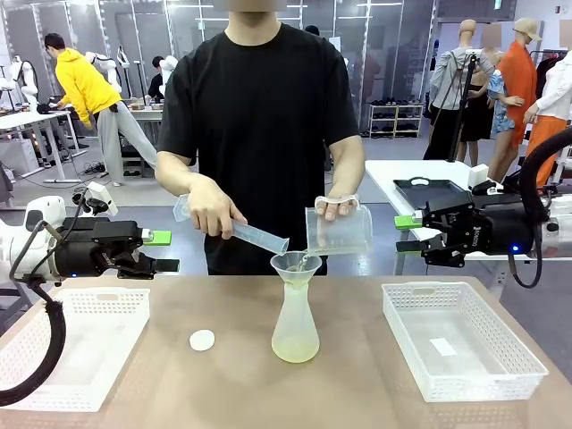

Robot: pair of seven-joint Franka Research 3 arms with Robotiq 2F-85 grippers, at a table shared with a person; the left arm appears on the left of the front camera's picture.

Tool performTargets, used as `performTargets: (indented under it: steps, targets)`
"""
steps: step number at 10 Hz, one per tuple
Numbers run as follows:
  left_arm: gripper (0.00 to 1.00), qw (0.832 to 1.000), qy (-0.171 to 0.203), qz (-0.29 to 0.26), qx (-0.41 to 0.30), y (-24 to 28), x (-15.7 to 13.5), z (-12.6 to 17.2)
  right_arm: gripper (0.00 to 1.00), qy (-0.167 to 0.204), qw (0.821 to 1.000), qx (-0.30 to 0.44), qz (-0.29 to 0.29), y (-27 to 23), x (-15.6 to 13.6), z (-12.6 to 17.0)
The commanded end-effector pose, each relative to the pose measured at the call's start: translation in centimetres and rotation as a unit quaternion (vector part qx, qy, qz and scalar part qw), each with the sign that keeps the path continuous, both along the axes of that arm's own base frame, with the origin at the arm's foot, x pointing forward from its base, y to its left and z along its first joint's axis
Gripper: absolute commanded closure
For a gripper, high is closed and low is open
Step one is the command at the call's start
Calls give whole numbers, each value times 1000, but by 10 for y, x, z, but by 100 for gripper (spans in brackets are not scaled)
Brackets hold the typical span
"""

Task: Prepare the solutions needed for the experiment.
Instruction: Once the solution is in the Big flask , pick up the Plastic Funnel and place it back into the right Organizing basket.

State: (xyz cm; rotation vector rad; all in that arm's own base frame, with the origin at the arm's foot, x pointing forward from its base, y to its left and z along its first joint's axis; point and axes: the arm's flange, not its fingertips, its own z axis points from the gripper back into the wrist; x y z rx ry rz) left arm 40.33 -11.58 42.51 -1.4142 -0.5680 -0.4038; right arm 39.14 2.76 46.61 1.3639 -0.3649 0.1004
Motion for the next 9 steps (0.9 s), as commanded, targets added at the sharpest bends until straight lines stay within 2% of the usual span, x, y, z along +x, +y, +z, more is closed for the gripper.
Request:
performTargets:
  steps: [1,9]
  targets:
    - [0,1000,3,0,-12,-1,0,2,42,-1,1000,0,3,-1,-3,1]
    - [0,1000,3,0,-12,-1,0,2,42,-1,1000,0,3,-1,-3,1]
